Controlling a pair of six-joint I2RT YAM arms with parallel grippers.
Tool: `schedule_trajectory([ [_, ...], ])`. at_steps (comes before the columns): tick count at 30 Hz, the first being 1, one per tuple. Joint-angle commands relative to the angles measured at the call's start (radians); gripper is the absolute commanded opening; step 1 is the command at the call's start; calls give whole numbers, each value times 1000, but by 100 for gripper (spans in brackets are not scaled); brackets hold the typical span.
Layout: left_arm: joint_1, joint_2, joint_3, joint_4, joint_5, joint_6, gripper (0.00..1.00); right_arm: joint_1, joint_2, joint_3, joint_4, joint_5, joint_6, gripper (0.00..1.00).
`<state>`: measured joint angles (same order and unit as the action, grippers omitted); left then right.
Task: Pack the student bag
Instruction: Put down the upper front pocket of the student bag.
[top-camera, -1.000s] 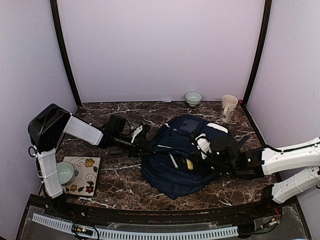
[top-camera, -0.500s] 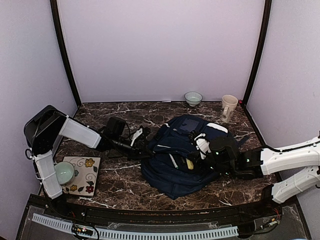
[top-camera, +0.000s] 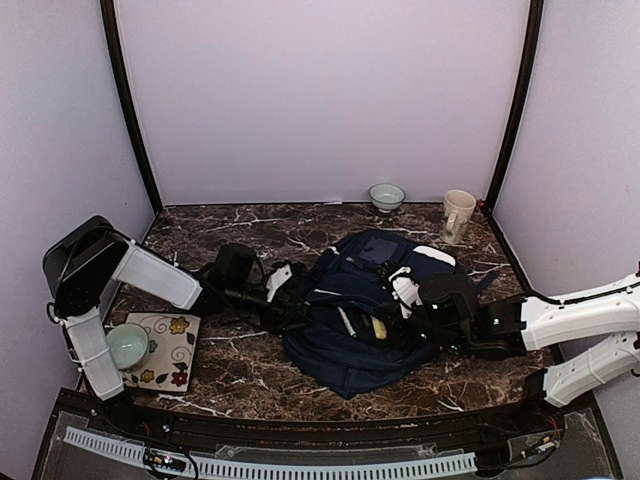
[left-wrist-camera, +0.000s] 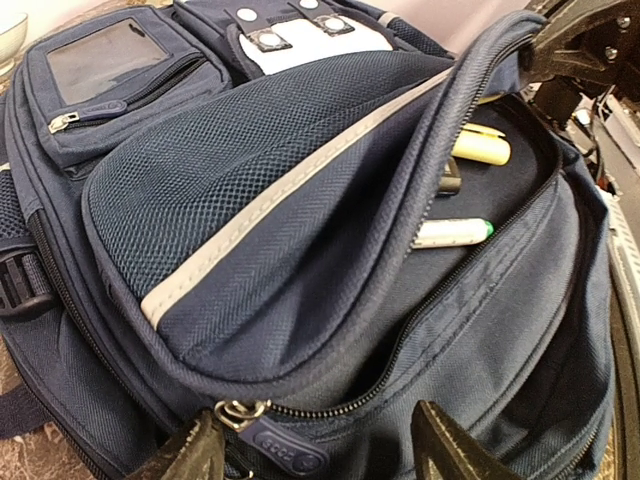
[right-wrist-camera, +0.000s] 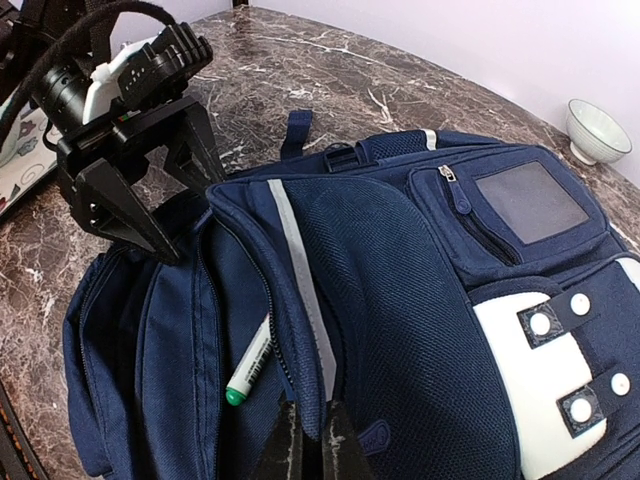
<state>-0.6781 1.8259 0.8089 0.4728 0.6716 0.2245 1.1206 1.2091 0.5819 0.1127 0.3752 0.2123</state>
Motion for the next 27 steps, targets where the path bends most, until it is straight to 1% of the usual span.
schedule_trajectory([
  [1, -18, -18, -26, 16, -50, 14, 64, 4, -36, -27, 50, 32, -16, 0],
  [3, -18, -31, -36, 21, -38, 17, 63, 4, -56, -51, 43, -2, -17, 0],
  [7, -18, -71, -83, 37, -56, 10, 60, 3, -69, -91, 40, -130, -7, 0],
  [8, -18, -88, -96, 45, -66, 6, 59, 4, -65, -97, 44, -169, -3, 0],
  [9, -18, -99, -112, 56, -79, -1, 59, 4, -58, -101, 48, -212, -1, 4],
  [10, -18, -120, -128, 68, -93, -7, 58, 4, -49, -100, 53, -266, -2, 9],
  [11, -19, -139, -142, 82, -105, -13, 58, 3, -41, -99, 60, -338, -9, 17],
  [13, -18, -169, -162, 94, -128, -18, 57, 3, -15, -99, 96, -523, -26, 39],
  [14, -18, -179, -167, 96, -142, -23, 58, 4, -1, -95, 113, -616, -35, 47],
  [15, -18, -184, -168, 90, -157, -21, 58, 5, 15, -77, 113, -694, -44, 51],
  [16, -18, -187, -168, 87, -179, -20, 59, 6, 28, -61, 106, -739, -50, 53],
  [18, -19, -188, -171, 88, -196, -18, 60, 7, 48, -32, 86, -746, -65, 53],
  [20, -18, -185, -170, 94, -186, -18, 60, 5, 52, -17, 80, -715, -78, 53],
  [24, -18, -177, -145, 86, -171, -12, 61, 3, 24, 10, 118, -687, -101, 52],
  [27, -18, -147, -87, 13, -168, -1, 62, -9, -6, 30, 158, -617, -97, 50],
])
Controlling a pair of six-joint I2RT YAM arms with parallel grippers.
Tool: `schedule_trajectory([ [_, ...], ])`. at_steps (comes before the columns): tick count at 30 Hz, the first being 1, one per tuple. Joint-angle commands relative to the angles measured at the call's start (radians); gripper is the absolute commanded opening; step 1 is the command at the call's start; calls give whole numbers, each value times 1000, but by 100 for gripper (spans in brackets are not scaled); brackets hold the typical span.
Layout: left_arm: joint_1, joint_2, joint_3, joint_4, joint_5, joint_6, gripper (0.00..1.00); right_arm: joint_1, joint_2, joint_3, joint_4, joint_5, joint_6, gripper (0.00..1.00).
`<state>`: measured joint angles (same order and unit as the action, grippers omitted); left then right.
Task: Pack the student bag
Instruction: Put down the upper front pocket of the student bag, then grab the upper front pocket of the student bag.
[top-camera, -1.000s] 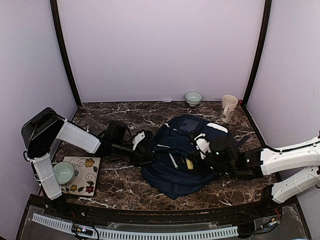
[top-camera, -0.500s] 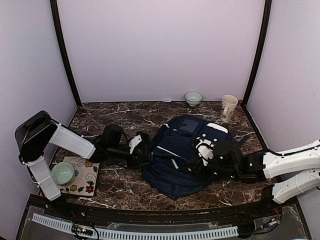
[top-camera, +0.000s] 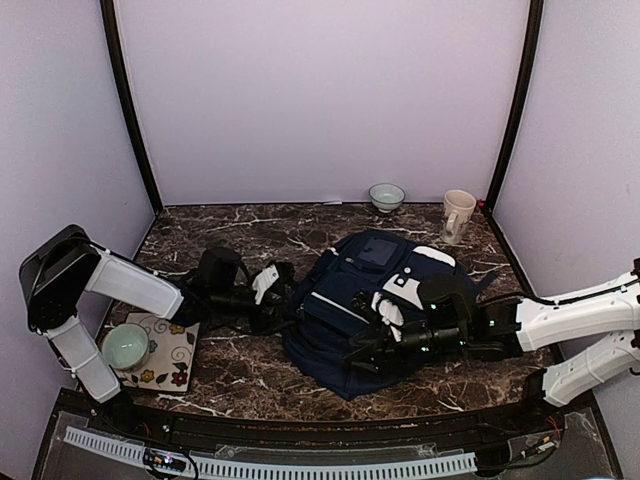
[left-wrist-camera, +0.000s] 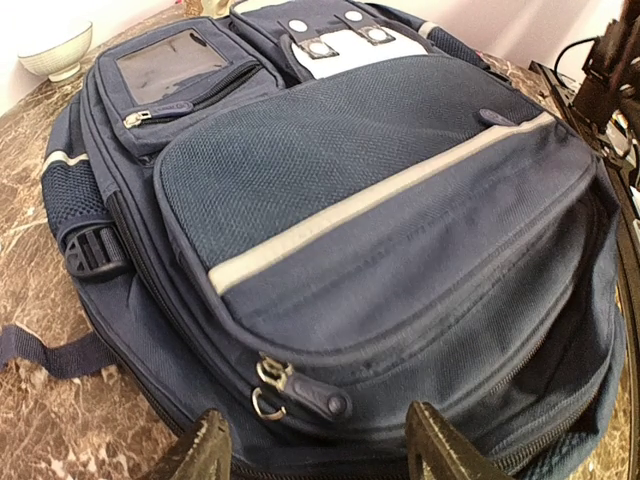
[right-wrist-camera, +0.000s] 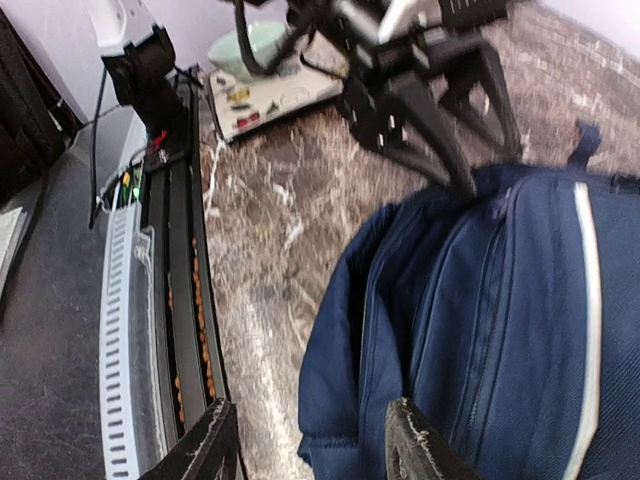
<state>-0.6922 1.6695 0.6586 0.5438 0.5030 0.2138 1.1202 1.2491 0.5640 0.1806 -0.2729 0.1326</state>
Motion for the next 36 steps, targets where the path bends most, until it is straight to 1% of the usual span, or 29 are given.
schedule_trajectory([
  [1, -3, 18, 79, -72, -2, 5, 62, -17, -54, 53, 104, 35, -13, 50],
  [3, -4, 32, 103, -97, 1, -12, 63, -36, -67, 62, 133, 55, 3, 49],
  [6, -6, 38, 122, -130, -6, -42, 62, -60, -46, 86, 133, 168, 23, 45],
  [9, -14, 40, 135, -181, -39, -72, 60, -81, 28, 134, 101, 269, 38, 42],
  [11, -23, 43, 140, -201, -41, -90, 60, -88, 102, 176, 67, 318, 42, 38],
  [14, -50, 61, 165, -248, -58, -104, 59, -92, 207, 225, 34, 299, 44, 35],
  [18, -83, 104, 231, -349, -140, -139, 56, -93, 297, 249, 26, 242, 23, 34],
  [23, -109, 110, 237, -389, -200, -177, 53, -95, 383, 248, 21, 244, 11, 33],
  [25, -116, 117, 238, -392, -212, -184, 48, -97, 406, 248, 22, 239, 10, 33],
  [28, -126, 128, 254, -414, -242, -190, 35, -100, 431, 247, 26, 237, 10, 33],
  [29, -129, 128, 255, -420, -252, -191, 33, -101, 435, 245, 29, 238, 9, 32],
  [32, -133, 127, 257, -433, -289, -192, 25, -106, 443, 239, 32, 239, 9, 32],
  [36, -135, 127, 253, -448, -337, -198, 18, -111, 441, 229, 36, 240, 9, 32],
])
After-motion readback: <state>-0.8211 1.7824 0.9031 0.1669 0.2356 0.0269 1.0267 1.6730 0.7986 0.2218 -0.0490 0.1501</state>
